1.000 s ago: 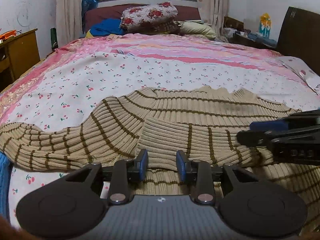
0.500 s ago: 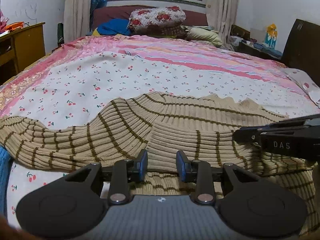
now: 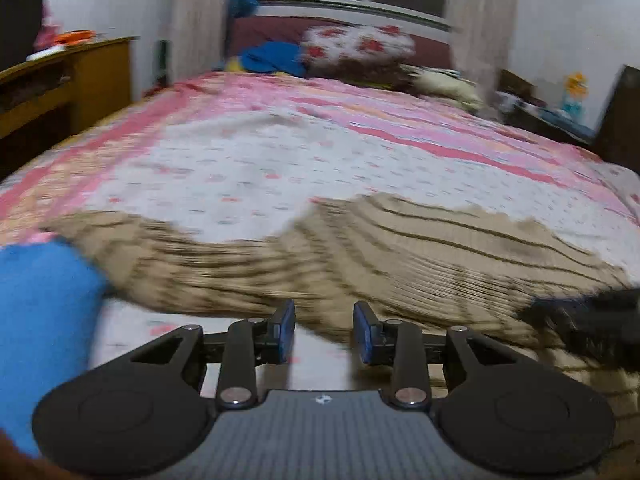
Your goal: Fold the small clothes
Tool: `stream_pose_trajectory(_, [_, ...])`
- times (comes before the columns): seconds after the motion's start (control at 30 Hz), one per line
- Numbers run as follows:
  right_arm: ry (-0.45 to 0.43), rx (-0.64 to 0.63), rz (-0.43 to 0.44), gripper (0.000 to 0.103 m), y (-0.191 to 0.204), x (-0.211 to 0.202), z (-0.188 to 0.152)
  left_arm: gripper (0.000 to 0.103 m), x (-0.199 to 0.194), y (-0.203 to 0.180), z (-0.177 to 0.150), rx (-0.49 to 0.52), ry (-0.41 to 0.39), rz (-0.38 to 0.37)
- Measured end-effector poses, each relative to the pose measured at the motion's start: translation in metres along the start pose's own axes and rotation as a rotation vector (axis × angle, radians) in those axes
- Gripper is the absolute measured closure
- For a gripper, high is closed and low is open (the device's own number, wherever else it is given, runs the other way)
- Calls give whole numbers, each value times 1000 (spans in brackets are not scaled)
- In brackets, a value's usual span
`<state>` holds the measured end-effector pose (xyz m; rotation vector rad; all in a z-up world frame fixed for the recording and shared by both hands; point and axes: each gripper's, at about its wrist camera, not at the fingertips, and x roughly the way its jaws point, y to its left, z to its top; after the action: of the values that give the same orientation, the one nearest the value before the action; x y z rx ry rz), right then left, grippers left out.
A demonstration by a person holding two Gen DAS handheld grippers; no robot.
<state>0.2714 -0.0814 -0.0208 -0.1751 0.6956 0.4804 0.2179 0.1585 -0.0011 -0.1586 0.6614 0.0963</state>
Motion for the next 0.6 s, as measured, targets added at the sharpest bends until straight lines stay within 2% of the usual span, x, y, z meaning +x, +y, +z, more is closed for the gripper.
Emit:
stream_pose_trajectory(0.1, [-16,4,-25,88,3,-3,-9,64,-8,29,6,-60,-26,54])
stream_pose_trajectory(0.23, [-66,69,10,88,5,-23,-11,64,-11,82,20,-204,-59,148])
stream_pose_trajectory(0.4, [-94,90,56,87,17,-37,-15,64,3,146,36,-459,-49,165])
stream_pose_trajectory(0.5, [-99,110,85,87,23,-41,-17,64,14,167,36,-567,-37,146])
stream_pose_trajectory(0.6, [-99,127,104,87,29,-41,-17,62,25,176,33,-635,-28,127])
